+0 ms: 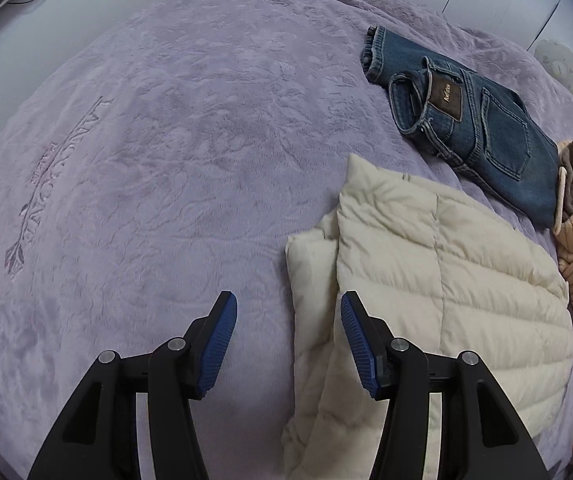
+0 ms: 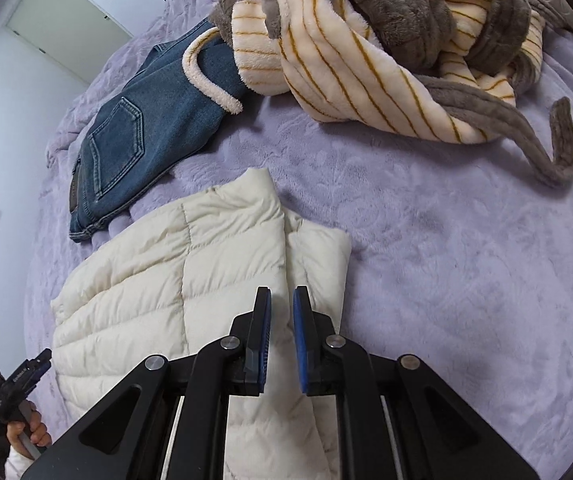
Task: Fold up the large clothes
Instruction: 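Open both tools and press the folded jacket flat, then move both tools to the folded edge of the jacket bundle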
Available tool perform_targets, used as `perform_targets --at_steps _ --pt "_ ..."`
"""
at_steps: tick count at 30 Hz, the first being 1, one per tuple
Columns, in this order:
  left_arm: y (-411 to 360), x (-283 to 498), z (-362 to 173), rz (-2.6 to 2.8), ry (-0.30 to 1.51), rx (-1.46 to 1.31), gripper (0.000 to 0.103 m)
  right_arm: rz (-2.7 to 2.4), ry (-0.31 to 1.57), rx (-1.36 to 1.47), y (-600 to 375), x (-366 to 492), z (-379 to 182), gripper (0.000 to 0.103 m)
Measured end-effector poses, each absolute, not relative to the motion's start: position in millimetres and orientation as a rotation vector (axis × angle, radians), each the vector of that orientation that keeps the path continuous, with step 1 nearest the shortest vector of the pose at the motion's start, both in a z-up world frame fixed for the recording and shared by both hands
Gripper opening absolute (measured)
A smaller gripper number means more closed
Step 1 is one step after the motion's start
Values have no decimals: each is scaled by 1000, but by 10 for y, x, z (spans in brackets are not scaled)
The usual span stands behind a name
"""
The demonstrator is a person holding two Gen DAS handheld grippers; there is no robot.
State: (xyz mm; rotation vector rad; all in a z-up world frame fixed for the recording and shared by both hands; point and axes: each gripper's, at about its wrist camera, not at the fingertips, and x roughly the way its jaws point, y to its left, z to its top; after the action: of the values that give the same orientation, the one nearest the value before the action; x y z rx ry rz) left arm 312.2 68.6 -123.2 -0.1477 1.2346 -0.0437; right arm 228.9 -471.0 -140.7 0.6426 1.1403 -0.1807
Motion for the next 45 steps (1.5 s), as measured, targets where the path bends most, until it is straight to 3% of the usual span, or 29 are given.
perform_targets --at_steps 1,3,4,5,21,23,25,29,31,38,45 --pt "685 3050 -1228 -46 1247 -155 56 -175 1141 654 -4686 2224 -1392 13" --pt "686 2917 -1228 -52 1274 -177 79 -167 1142 676 -4640 2106 -1365 13" --pt "692 2839 -1211 -47 1272 -187 96 -162 1143 689 -4619 2046 -1352 13" --pt "690 2751 -1181 -42 1258 -189 98 -159 1142 701 -4597 1989 -1338 13" --pt "612 1910 -1168 -76 1338 -162 98 -83 1215 728 -3996 1268 -1316 15" --pt "596 1842 -1193 -67 1347 -157 98 -81 1227 746 -3939 1197 -1354 28" --pt "564 1793 -1240 -45 1358 -126 98 -82 1232 762 -3886 1121 -1381 57" --pt "513 1743 -1416 -47 1421 -115 98 -68 1231 813 -3826 1021 -1445 68" --pt "493 1727 -1476 -88 1438 -160 98 -54 1218 873 -3816 976 -1508 83" --pt "614 1791 -1588 -206 1375 -536 98 -12 1173 1106 -3880 959 -1804 83" --pt "647 2052 -1881 -188 1360 -653 98 28 1079 1274 -3977 1117 -2056 83"
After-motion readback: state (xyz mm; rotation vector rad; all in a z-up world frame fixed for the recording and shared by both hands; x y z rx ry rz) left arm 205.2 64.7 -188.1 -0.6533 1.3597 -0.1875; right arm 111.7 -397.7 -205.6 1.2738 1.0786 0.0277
